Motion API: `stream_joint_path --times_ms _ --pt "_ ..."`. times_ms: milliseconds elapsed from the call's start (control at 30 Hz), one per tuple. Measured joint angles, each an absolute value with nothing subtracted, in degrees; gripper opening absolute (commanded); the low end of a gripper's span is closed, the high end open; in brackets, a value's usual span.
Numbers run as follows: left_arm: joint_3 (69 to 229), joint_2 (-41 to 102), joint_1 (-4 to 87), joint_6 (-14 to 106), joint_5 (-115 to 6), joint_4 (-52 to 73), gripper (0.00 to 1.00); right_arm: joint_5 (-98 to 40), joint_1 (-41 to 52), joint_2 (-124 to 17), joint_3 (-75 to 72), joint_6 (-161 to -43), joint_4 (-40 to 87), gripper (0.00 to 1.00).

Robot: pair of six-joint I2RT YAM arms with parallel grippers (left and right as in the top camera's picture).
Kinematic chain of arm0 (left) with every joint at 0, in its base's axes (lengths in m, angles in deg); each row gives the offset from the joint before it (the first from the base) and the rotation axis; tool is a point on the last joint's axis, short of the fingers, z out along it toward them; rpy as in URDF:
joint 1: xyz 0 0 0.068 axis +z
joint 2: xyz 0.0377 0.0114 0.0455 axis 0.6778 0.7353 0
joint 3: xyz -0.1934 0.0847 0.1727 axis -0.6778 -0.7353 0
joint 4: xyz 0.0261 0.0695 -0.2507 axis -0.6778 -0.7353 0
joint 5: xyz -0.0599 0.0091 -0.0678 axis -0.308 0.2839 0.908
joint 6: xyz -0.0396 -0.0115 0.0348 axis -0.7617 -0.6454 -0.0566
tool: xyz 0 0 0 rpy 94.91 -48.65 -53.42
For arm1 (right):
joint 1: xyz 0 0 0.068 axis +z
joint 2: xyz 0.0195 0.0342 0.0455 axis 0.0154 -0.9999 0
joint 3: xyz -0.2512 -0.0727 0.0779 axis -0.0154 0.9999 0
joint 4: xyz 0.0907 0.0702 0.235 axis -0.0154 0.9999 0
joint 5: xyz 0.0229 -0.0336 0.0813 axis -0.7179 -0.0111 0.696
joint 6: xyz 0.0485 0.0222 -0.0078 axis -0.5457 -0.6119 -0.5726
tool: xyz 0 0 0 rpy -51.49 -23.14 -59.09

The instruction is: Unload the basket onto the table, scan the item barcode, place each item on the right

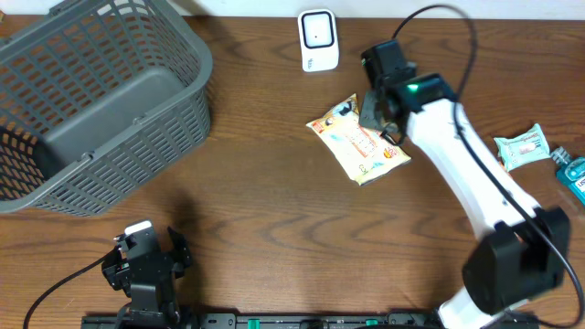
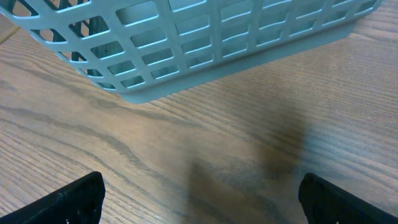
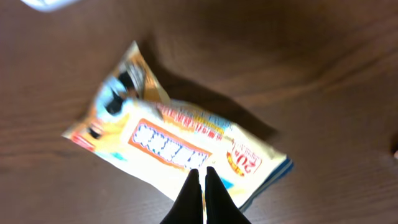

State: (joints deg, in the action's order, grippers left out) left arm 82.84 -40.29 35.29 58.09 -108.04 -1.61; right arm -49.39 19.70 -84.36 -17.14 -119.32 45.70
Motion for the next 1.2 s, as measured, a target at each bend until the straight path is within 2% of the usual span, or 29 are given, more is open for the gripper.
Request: stream_joint_path --times_ms 133,333,433,567,833,933,1067,1200 --pt "82.84 -40.29 35.29 58.09 -108.04 -1.61 1.0 -49.56 19.5 -86.94 -17.1 -119.32 45.04 0.01" --pt "82.84 -40.29 35.29 58.09 -108.02 -1.61 1.0 -49.8 19.5 -99.7 -15.46 -119.85 44.04 0.01" --pt "82.84 -40.29 35.29 58.09 -108.02 -1.61 1.0 -52.86 19.46 -105.69 -15.28 -123.08 47.23 0.01" --pt "82.84 -40.29 35.29 58.09 -108.04 -1.61 1.0 -55.03 19.43 -106.76 -16.0 -127.74 51.1 0.01" --pt "82.84 -40.26 35.27 58.09 -108.04 -1.61 1.0 -54.41 19.52 -104.99 -15.92 -128.7 55.86 0.02" --pt "82.84 -40.29 35.29 58.09 -108.04 -1.61 1.0 -52.95 19.54 -99.66 -15.83 -128.44 56.28 0.1" --pt "82.84 -40.26 35.27 58.09 -108.04 -1.61 1.0 -52.1 19.54 -89.71 -16.07 -128.18 58.07 0.12" --pt "82.84 -40.29 35.29 58.09 -108.04 -1.61 1.0 -52.05 19.54 -87.59 -16.2 -128.2 58.83 0.12"
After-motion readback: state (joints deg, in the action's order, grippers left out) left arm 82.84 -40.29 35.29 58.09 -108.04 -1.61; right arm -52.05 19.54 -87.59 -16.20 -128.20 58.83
